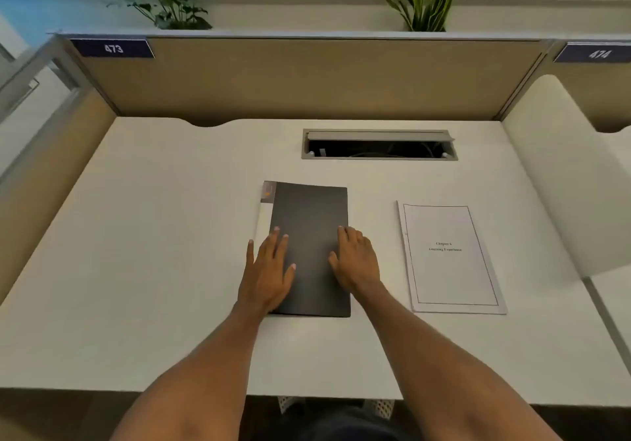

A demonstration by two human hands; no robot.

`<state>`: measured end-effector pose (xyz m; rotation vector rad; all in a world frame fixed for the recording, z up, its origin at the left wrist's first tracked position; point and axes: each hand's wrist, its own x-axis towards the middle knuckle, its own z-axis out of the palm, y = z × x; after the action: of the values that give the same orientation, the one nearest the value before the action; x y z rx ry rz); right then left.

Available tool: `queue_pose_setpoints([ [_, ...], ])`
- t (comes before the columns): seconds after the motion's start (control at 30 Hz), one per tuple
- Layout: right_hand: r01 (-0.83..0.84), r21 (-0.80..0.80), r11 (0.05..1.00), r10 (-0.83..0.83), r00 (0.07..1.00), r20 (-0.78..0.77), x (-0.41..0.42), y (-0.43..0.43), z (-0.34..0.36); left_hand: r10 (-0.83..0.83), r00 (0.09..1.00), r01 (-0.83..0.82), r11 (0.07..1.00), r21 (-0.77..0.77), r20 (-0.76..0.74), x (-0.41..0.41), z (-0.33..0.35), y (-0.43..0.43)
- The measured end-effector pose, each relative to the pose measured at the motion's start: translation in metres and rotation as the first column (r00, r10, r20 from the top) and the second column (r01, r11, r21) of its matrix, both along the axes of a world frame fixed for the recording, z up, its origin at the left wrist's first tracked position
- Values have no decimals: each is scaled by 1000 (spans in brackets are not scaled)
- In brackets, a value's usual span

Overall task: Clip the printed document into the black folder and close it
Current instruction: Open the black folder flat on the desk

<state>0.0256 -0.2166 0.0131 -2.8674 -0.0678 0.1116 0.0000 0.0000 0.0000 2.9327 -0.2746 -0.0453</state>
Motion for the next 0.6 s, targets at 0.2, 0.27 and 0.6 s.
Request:
queue_pose_setpoints([
  [0.2, -71, -40, 997, 63, 984, -168, -14, 13, -24, -158, 971, 159, 987, -6, -178, -35, -23, 21],
  [0.27, -87, -47, 995, 78, 984, -163, -14, 14, -28, -172, 962, 181, 983, 20, -211, -38, -26, 29],
  [0.6, -129, -72, 989, 116, 979, -166, -9, 11, -33, -209, 956, 246, 954, 173, -205, -47, -24, 48],
])
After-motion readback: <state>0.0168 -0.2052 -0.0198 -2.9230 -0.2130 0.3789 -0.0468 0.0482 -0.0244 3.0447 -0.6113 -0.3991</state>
